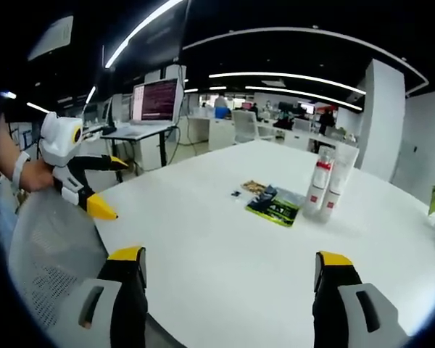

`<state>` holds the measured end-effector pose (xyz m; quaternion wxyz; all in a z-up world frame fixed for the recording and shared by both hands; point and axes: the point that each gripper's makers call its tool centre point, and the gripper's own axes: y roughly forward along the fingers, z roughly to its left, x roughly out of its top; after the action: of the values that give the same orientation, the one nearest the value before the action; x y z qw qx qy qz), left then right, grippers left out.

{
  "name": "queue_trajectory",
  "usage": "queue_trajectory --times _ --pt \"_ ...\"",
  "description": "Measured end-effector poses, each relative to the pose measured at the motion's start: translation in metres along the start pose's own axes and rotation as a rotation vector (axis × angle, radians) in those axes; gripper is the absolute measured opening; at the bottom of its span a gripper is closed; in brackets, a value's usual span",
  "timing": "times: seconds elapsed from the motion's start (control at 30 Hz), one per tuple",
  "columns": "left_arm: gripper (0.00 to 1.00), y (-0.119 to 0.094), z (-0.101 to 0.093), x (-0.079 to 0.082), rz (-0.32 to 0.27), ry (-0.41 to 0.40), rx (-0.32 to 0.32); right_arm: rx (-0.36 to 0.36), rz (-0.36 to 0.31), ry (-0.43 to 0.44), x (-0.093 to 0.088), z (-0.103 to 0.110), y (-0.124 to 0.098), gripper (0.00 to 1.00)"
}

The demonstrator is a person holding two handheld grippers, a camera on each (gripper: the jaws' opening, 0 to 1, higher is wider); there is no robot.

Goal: Arrange the skincare products in the storage area until every visible bottle or jar stands upright without overlapping.

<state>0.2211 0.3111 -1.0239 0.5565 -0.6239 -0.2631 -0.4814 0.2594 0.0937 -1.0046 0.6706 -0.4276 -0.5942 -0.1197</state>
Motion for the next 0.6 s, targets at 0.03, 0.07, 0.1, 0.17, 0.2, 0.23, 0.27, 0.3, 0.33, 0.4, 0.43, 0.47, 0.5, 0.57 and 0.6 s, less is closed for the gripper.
queue_trajectory --times 0.03,0.07,0.1,0.17,0.2,0.23,0.27,0.3,0.33,0.4,0.43,0.47,0.5,0.57,0.6 --pt "0.97 -0.0007 0.0005 0.0014 -0.007 -0.001 0.002 -0.006 -0.003 0.003 0.0004 -0.0013 -0.0006 0.95" --pt "0.97 -0.0008 0.0005 0.0021 -0.011 -0.003 0.002 -0.010 -0.002 0.001 -0.0002 -0.0019 -0.0004 0.95" --pt "0.97 -0.0006 0.0002 0.0021 -0.011 -0.006 0.000 -0.009 0.005 0.000 -0.0014 -0.0020 0.0005 0.94" --pt "0.97 0.0004 -0.0007 -0.0008 0.002 -0.002 -0.004 0.010 0.031 0.000 -0.0058 0.0023 0.0042 0.94" --pt "0.97 0.0006 -0.0008 -0.0011 0.004 0.000 -0.004 0.016 0.033 -0.007 -0.0061 0.0038 0.0040 0.94" --pt "0.97 0.0004 -0.0010 -0.0008 0.003 0.002 -0.004 0.016 0.031 -0.011 -0.0057 0.0045 0.0033 0.94" --pt "0.97 0.0000 -0.0009 -0.0001 0.001 0.004 -0.003 0.015 0.028 -0.013 -0.0052 0.0042 0.0028 0.94" --pt "0.97 0.0000 -0.0006 -0.0002 0.002 0.003 -0.002 0.009 0.018 -0.013 -0.0032 0.0027 0.0015 0.94" --pt "0.97 0.0000 -0.0004 -0.0004 0.002 0.003 -0.002 0.003 0.007 -0.008 -0.0014 0.0011 0.0001 0.94" --pt "0.96 -0.0001 -0.0010 -0.0001 0.000 0.009 -0.004 -0.007 0.002 -0.005 -0.0008 -0.0009 -0.0004 0.94" --pt "0.96 0.0001 -0.0011 -0.0001 0.000 0.009 -0.005 -0.007 0.004 -0.004 -0.0010 -0.0010 -0.0001 0.94" --pt "0.96 0.0002 -0.0013 -0.0003 0.001 0.007 -0.006 -0.002 0.012 -0.004 -0.0022 0.0002 0.0014 0.94" --pt "0.96 0.0005 -0.0014 -0.0014 0.006 0.005 -0.007 0.005 0.019 -0.005 -0.0033 0.0016 0.0022 0.94" --pt "0.96 0.0008 -0.0019 -0.0024 0.012 0.009 -0.009 0.018 0.027 -0.011 -0.0045 0.0050 0.0030 0.94" --pt "0.96 0.0007 -0.0020 -0.0023 0.011 0.011 -0.010 0.020 0.029 -0.013 -0.0047 0.0057 0.0029 0.94"
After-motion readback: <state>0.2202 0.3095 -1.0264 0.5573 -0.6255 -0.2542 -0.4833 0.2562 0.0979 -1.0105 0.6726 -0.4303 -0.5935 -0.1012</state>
